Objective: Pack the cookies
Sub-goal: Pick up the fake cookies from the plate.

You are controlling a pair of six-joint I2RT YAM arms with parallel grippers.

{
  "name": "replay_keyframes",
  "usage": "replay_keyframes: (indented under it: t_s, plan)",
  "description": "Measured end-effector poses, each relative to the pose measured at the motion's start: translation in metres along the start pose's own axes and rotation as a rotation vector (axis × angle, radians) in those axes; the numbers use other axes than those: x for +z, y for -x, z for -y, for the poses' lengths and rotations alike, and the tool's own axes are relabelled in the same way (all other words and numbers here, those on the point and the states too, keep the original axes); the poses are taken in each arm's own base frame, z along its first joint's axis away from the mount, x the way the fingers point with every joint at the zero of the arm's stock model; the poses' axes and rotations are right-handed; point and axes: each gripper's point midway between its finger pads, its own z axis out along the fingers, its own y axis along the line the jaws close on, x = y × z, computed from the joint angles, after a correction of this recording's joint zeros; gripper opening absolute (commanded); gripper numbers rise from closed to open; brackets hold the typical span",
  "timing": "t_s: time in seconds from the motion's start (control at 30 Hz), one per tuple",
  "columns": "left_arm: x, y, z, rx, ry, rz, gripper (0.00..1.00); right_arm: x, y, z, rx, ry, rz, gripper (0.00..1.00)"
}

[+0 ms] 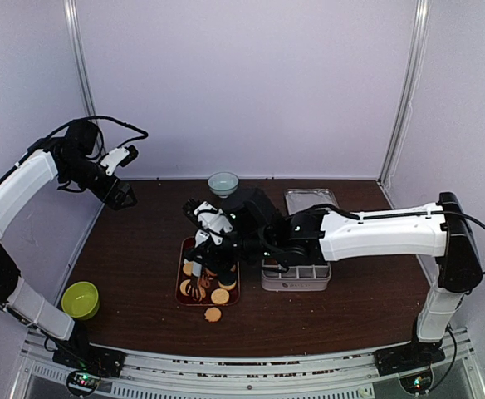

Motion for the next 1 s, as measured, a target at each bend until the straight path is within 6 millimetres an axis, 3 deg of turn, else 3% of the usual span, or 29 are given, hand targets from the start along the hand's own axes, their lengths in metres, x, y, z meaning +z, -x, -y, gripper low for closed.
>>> replay_keyframes:
  t_s: [0.43, 0.77, 1.0]
  plan:
    - [0.000, 0.000, 0.000, 0.000, 0.000, -0.001, 0.98, 0.008, -0.001, -0.005, -0.007, -0.007, 0.020, 0.37]
    - [0.000, -0.001, 0.000, 0.005, -0.001, -0.003, 0.98, 0.015, -0.016, 0.000, -0.026, -0.076, 0.008, 0.36]
    - [0.000, -0.001, 0.000, 0.006, -0.002, -0.004, 0.98, 0.014, -0.015, 0.001, -0.043, -0.105, 0.015, 0.13]
